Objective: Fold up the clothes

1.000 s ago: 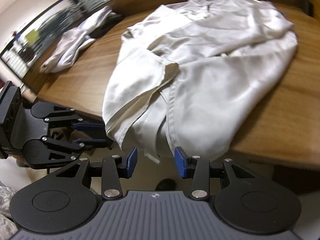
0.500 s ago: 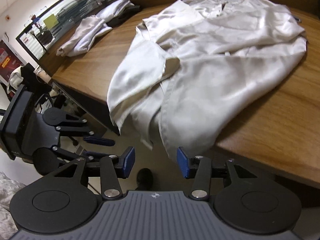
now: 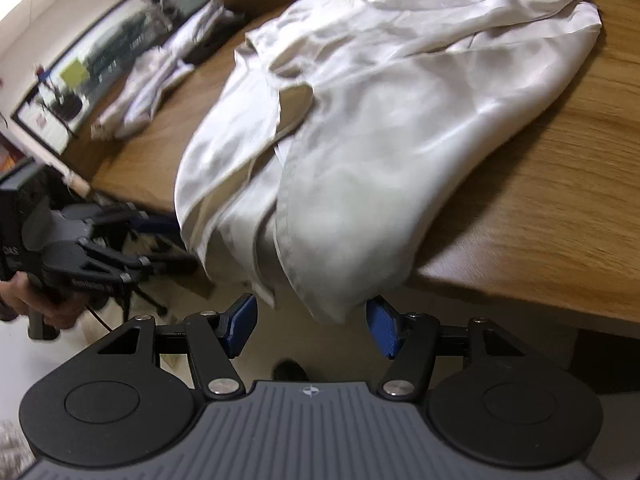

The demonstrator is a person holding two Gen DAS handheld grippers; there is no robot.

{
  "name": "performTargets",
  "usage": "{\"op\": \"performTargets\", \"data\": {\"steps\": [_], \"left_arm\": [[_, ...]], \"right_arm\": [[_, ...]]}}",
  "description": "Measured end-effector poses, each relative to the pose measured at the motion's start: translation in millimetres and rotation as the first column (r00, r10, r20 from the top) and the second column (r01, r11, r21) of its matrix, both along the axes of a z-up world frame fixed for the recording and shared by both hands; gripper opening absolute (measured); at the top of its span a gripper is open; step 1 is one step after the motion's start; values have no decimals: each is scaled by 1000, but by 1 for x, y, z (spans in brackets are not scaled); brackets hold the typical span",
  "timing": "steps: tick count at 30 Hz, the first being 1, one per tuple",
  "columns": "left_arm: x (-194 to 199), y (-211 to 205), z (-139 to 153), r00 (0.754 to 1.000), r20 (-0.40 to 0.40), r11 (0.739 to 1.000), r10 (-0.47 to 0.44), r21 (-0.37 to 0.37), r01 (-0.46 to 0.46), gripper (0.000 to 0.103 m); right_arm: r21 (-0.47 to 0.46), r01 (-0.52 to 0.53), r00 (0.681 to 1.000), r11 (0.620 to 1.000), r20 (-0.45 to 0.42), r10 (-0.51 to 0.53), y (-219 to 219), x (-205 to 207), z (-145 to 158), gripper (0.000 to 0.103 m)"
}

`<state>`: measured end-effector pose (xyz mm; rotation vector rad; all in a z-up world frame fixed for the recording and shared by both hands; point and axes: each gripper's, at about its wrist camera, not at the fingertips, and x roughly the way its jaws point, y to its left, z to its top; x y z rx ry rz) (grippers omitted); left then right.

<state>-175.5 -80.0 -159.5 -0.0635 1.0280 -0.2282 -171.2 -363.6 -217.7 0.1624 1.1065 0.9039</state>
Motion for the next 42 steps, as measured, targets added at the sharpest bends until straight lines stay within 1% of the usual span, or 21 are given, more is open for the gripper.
{"op": "performTargets", "data": {"steps": [5,6,7,8,9,10,12,13,16,20,23,27,31,33,34,35,36,37,38,39,42], "left_arm": [[12,3,-4,997,-53,990,65,-126,-71,67],[12,5,-4,995,-61,984,80,-156,-89,50],[13,7,-3,993,-71,977,95,-186,-106,39],[14,9,-2,991,-83,969,107,-215,-123,22],[14,11,2,991,-83,962,108,-244,-126,16],[14,12,7,992,-75,955,104,-271,-121,13],[14,15,18,994,-58,944,95,-312,-109,11],[14,16,26,995,-47,943,92,-318,-102,11],[19,22,46,995,-27,929,99,-355,-102,9],[34,37,69,989,-1,909,145,-394,-133,9],[58,52,83,982,21,889,188,-429,-161,9],[110,72,92,979,52,890,197,-429,-156,9],[171,89,85,983,19,897,180,-414,-156,10],[199,95,75,984,-29,902,173,-396,-170,12],[211,100,70,982,-56,897,182,-399,-189,15],[220,104,67,978,-80,887,194,-410,-210,22],[227,109,67,973,-93,877,209,-423,-229,41],[230,115,69,969,-88,867,232,-432,-247,50],[231,122,73,963,-73,858,259,-440,-264,64],[231,128,78,957,-59,845,284,-457,-279,68],[227,150,92,935,-48,778,350,-541,-319,68]], "right_arm": [[37,40,999,998,-21,-39,7,5,-9,66],[47,42,999,998,-22,-41,7,4,-10,63],[62,47,999,997,-29,-45,6,4,-11,50],[79,50,998,996,-46,-47,5,5,-12,41],[97,54,996,994,-69,-47,3,6,-12,22],[114,60,994,992,-93,-49,1,8,-10,15],[149,74,988,986,-142,-53,-3,12,-4,12],[172,78,986,982,-160,-50,-4,14,1,7],[226,92,982,970,-183,-50,-6,23,18,4],[304,159,974,939,-201,-101,-5,45,45,4],[329,236,959,914,-228,-166,-1,74,60,4],[334,329,931,883,-270,-245,11,127,72,4],[288,463,865,838,-351,-357,27,188,68,4],[236,519,827,822,-381,-413,37,217,64,11],[213,542,812,813,-382,-442,40,228,63,18],[194,566,796,801,-379,-471,42,238,63,24],[181,585,784,791,-377,-493,44,246,62,42],[172,598,775,783,-374,-509,44,251,63,56],[167,610,767,775,-372,-524,45,255,65,56],[165,617,762,769,-368,-532,46,258,67,56],[149,603,776,784,-336,-533,47,260,79,56]]}}
